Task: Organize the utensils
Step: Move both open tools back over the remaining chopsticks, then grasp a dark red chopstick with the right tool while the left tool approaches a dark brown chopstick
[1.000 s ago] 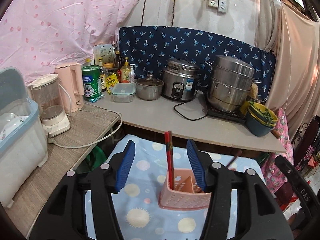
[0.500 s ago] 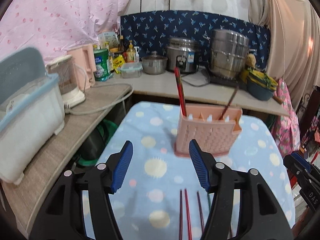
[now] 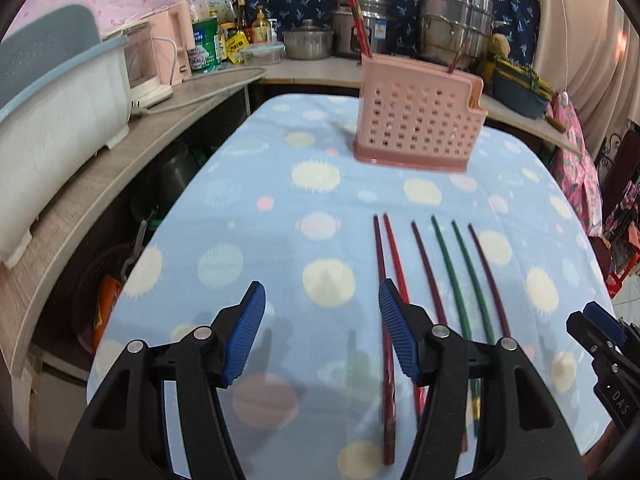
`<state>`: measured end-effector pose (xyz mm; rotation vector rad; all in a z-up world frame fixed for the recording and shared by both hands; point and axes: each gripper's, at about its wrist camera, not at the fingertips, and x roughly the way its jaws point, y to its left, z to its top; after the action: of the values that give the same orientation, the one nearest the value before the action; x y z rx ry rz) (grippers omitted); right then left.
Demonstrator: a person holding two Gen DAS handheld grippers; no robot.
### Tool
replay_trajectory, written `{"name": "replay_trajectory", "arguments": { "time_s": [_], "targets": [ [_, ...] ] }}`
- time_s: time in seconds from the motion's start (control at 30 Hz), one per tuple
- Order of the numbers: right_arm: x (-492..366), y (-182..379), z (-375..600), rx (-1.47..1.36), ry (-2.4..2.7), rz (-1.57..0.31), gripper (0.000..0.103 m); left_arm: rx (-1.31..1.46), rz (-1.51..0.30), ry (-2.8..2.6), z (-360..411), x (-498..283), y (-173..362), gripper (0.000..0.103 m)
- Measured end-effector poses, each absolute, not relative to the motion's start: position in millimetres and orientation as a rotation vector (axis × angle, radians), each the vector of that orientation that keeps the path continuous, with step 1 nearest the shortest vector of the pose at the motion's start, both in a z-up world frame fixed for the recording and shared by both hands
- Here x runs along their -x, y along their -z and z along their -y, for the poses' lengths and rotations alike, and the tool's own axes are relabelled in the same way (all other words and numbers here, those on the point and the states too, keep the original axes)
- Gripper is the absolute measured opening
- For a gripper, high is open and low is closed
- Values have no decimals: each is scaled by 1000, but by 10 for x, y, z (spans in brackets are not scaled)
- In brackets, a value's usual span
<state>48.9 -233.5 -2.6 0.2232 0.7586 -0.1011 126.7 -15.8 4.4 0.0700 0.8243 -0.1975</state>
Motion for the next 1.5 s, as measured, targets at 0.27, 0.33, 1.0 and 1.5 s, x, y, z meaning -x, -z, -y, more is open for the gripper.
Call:
{"name": "replay_trajectory", "arguments": {
  "time_s": [0.27, 0.33, 1.0, 1.5],
  "targets": [
    [-267, 414, 2101, -207, 76, -843, 35, -88, -863, 194, 90, -996, 221, 56],
    [-240, 484, 2070, -213, 72, -857, 29, -89, -872, 197, 80, -944, 266, 57],
    [-82, 665, 2033, -202, 120, -887, 7, -101, -909, 270, 180, -682, 428, 65],
    [82, 676, 2061, -291, 181, -868, 7, -195, -923, 256, 344, -570, 617, 60]
  ]
}}
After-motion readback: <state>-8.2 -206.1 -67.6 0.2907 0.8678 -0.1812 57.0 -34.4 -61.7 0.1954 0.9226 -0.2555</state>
